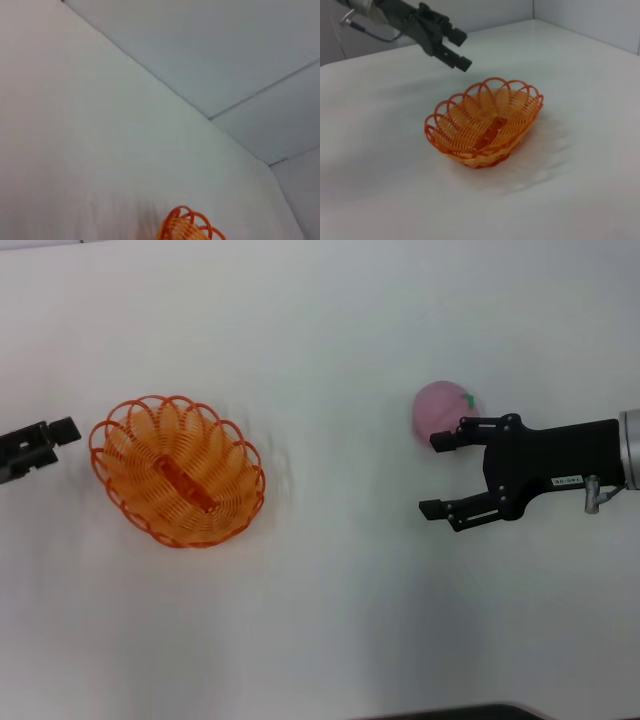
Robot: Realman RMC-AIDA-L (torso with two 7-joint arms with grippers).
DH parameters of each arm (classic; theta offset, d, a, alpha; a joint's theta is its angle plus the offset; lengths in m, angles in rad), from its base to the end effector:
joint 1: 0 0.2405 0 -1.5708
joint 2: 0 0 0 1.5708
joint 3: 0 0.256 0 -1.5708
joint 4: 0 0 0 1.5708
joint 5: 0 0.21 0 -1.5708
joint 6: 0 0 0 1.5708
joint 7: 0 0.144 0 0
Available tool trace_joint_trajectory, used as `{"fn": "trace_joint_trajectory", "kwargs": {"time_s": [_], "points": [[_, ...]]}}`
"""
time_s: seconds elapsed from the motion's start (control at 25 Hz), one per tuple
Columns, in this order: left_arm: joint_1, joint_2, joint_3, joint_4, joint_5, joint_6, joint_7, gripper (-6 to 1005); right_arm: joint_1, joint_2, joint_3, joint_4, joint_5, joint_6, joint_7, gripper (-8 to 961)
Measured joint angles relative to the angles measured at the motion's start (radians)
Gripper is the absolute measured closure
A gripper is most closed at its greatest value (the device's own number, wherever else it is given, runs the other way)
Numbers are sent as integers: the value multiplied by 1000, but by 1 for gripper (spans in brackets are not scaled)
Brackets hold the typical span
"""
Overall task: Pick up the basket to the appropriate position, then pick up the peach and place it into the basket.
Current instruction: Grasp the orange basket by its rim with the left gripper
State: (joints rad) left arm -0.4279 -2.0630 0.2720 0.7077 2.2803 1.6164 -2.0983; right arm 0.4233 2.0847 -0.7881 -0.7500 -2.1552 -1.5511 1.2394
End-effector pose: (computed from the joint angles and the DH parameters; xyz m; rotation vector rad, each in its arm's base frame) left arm -0.3403 0.2888 0.0437 -2.0943 -1.7911 -0.8095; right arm 0.2991 0.2953 -0.0093 -2.8679 0.4399 0.3601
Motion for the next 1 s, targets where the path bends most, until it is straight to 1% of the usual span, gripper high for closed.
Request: {"fn": "trace_joint_trajectory", "kwargs": {"time_s": [0.04,0.12,0.24,0.32,0.6,0.72,0.8,0.92,1.0], "points": [[-6,2,19,11,3,-5,-12,200,0,0,0,0,0,-1,0,22],[-25,4,87,54,24,-35,-51,205,0,0,0,0,0,-2,0,23],[-55,3,176,117,72,-89,-87,213,0,0,0,0,0,-3,0,23],[-76,2,220,145,90,-110,-105,218,0,0,0,0,0,-4,0,24],[-149,3,385,239,132,-124,-147,236,0,-2,0,-2,0,-6,0,26],[-194,0,485,270,208,-143,-187,244,0,-2,-1,-2,0,-7,0,27],[-223,-3,532,279,260,-158,-209,249,0,-2,-5,-2,0,-6,0,28],[-280,-13,614,284,343,-169,-241,257,0,-2,-10,-2,0,-2,0,29],[-305,-21,657,286,380,-169,-245,262,0,-2,-11,-2,0,0,0,29]]}}
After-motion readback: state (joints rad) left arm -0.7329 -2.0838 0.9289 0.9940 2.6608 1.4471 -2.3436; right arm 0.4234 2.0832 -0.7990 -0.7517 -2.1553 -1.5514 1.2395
